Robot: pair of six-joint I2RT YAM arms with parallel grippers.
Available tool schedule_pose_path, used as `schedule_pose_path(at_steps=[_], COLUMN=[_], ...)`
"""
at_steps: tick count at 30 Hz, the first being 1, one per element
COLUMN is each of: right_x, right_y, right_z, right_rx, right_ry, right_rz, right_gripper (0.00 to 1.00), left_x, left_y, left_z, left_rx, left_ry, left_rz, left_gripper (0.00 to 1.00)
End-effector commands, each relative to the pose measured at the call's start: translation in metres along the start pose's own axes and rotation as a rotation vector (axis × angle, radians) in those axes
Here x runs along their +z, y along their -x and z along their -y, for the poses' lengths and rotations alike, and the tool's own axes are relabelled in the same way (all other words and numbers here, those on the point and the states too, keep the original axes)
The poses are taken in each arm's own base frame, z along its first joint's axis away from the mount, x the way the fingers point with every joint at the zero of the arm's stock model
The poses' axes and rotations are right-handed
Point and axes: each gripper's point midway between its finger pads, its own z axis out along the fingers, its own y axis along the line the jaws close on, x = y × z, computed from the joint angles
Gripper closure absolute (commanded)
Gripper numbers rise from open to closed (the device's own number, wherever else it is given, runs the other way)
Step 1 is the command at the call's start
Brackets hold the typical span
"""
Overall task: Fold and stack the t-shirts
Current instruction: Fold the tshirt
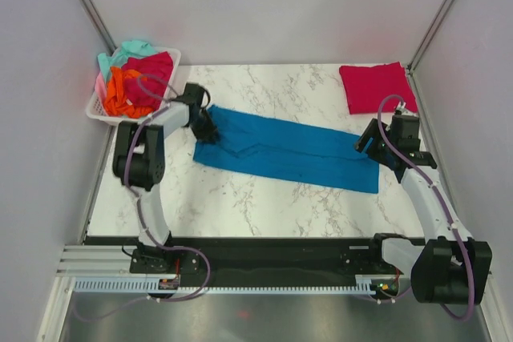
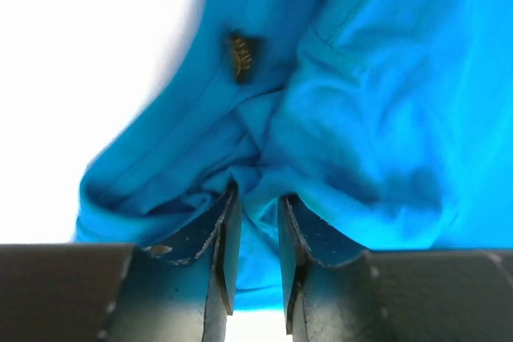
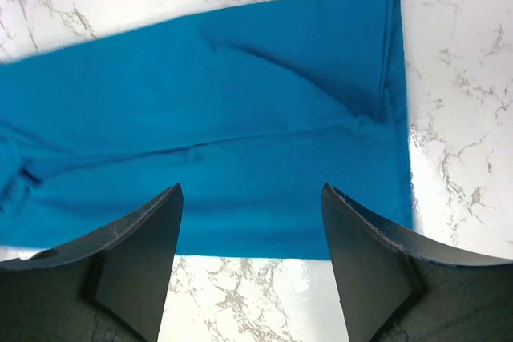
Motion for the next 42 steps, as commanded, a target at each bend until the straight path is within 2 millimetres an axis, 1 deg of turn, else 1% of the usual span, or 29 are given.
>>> schedule_pose_path(at_steps=[1,2,3,4,5,6,7,8,9,10,11,12,13,15,17,20,21,23,24,26,27,28,29,31,33,34,36,40,42], right_x=[0.003,0.006,0.007,0.008,0.009,0.010,0.010,0.011,0.013,0.014,0.019,0.022,0.026,0.039,0.055,0.075,0.079,0.085,0.084,0.083,0.078,0.073,0.070,0.054,0.041,0.027,0.005,-0.039,-0.063], right_y=[-0.004,-0.007,-0.009,-0.011,-0.014,-0.017,-0.019,-0.021,-0.021,-0.032,-0.035,-0.039,-0.046,-0.056,-0.065,-0.085,-0.091,-0.110,-0.119,-0.136,-0.151,-0.166,-0.171,-0.206,-0.226,-0.251,-0.274,-0.292,-0.304], right_z=[0.002,0.003,0.002,0.001,-0.002,-0.007,-0.011,-0.015,-0.015,-0.028,-0.032,-0.035,-0.042,-0.048,-0.050,-0.054,-0.056,-0.058,-0.065,-0.065,-0.073,-0.073,-0.075,-0.086,-0.098,-0.102,-0.126,-0.175,-0.187], right_rx=[-0.045,-0.051,-0.061,-0.067,-0.065,-0.071,-0.062,-0.064,-0.059,-0.095,-0.093,-0.099,-0.116,-0.134,-0.143,-0.159,-0.156,-0.177,-0.180,-0.185,-0.203,-0.171,-0.169,-0.132,-0.092,-0.122,-0.115,-0.180,-0.264], right_ry=[0.004,-0.001,0.003,0.006,0.022,0.036,0.044,0.054,0.052,0.080,0.080,0.085,0.097,0.094,0.077,0.060,0.056,0.036,0.039,0.020,0.034,0.023,0.013,0.032,0.072,0.099,0.165,0.267,0.320], right_rz=[-0.017,-0.034,-0.046,-0.058,-0.075,-0.085,-0.091,-0.092,-0.090,-0.112,-0.121,-0.130,-0.147,-0.172,-0.204,-0.252,-0.269,-0.313,-0.328,-0.345,-0.367,-0.394,-0.377,-0.412,-0.418,-0.446,-0.447,-0.442,-0.467], right_gripper=[0.22,0.22,0.22,0.22,0.22,0.22,0.22,0.21,0.21,0.21,0.21,0.21,0.21,0.20,0.21,0.21,0.21,0.22,0.22,0.22,0.22,0.22,0.22,0.21,0.21,0.21,0.21,0.20,0.20], left_x=[0.036,0.049,0.069,0.087,0.089,0.069,0.040,0.011,0.032,-0.033,-0.059,-0.037,-0.082,-0.099,-0.139,-0.172,-0.195,-0.198,-0.221,-0.232,-0.222,-0.242,-0.232,-0.250,-0.243,-0.257,-0.247,-0.246,-0.242], left_y=[0.081,0.100,0.144,0.143,0.160,0.200,0.199,0.216,0.194,0.201,0.204,0.182,0.182,0.167,0.157,0.142,0.131,0.116,0.109,0.096,0.084,0.075,0.063,0.047,0.029,0.020,0.002,-0.030,-0.049], left_z=[-0.003,0.008,0.042,0.071,0.098,0.147,0.176,0.201,0.193,0.219,0.232,0.212,0.221,0.216,0.215,0.204,0.197,0.179,0.174,0.162,0.150,0.145,0.134,0.125,0.108,0.104,0.086,0.056,0.040], left_rx=[0.080,0.073,0.080,0.095,0.111,0.123,0.132,0.152,0.109,0.165,0.211,0.203,0.244,0.285,0.323,0.350,0.360,0.344,0.348,0.338,0.326,0.334,0.323,0.336,0.328,0.340,0.340,0.352,0.347], left_ry=[0.176,0.153,0.072,-0.066,-0.175,-0.358,-0.515,-0.629,-0.629,-0.728,-0.786,-0.736,-0.767,-0.759,-0.762,-0.732,-0.729,-0.680,-0.676,-0.660,-0.638,-0.647,-0.629,-0.637,-0.611,-0.623,-0.590,-0.540,-0.522], left_rz=[0.108,0.120,0.183,0.098,0.099,0.213,0.191,0.261,0.166,0.249,0.334,0.285,0.338,0.310,0.324,0.348,0.375,0.377,0.420,0.433,0.405,0.432,0.404,0.428,0.400,0.425,0.395,0.385,0.370], left_gripper=[0.67,0.65,0.64,0.62,0.60,0.58,0.18,0.10,0.01,0.00,0.00,0.00,0.00,0.00,0.00,0.00,0.00,0.00,0.00,0.00,0.00,0.00,0.00,0.00,0.00,0.00,0.00,0.00,0.00])
